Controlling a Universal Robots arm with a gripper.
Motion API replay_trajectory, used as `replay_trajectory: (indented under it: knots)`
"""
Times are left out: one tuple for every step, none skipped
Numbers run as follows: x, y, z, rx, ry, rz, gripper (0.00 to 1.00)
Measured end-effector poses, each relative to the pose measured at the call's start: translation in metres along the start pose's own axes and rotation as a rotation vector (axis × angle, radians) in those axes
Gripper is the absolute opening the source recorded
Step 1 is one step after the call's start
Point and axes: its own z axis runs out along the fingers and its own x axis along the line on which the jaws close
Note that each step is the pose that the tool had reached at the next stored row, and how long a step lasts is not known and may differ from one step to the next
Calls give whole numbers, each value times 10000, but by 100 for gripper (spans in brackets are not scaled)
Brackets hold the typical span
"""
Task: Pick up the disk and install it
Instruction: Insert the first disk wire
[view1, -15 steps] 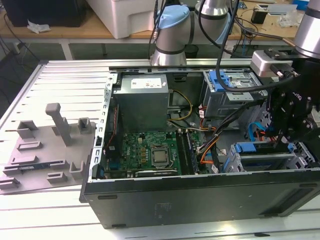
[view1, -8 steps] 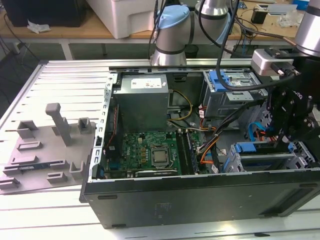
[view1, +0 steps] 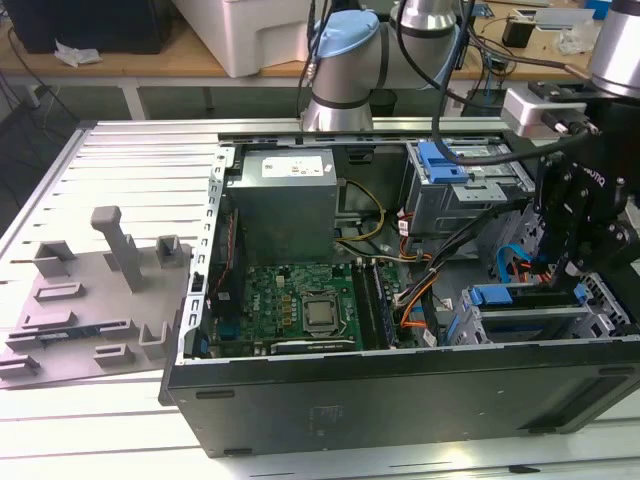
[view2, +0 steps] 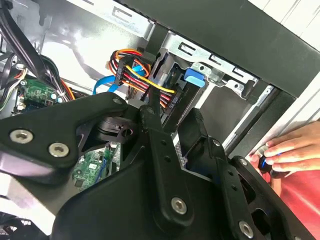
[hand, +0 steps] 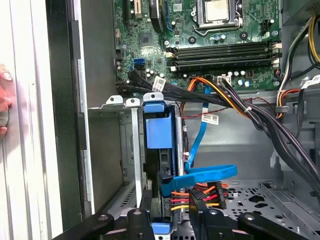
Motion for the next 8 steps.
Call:
replay_trajectory:
  knots:
    - [-10, 0, -16, 2, 48, -1, 42]
    - [-18, 0, -33, 4, 93, -1, 42]
    - [-25, 0, -56, 8, 153, -3, 42]
    - [-32, -1, -79, 11, 213, -4, 42]
    - [-48, -1, -120, 17, 349, -8, 42]
    - [-69, 0, -137, 21, 430, -9, 42]
    - [-89, 1, -146, 24, 485, -11, 42]
    - [-114, 1, -154, 27, 546, -12, 42]
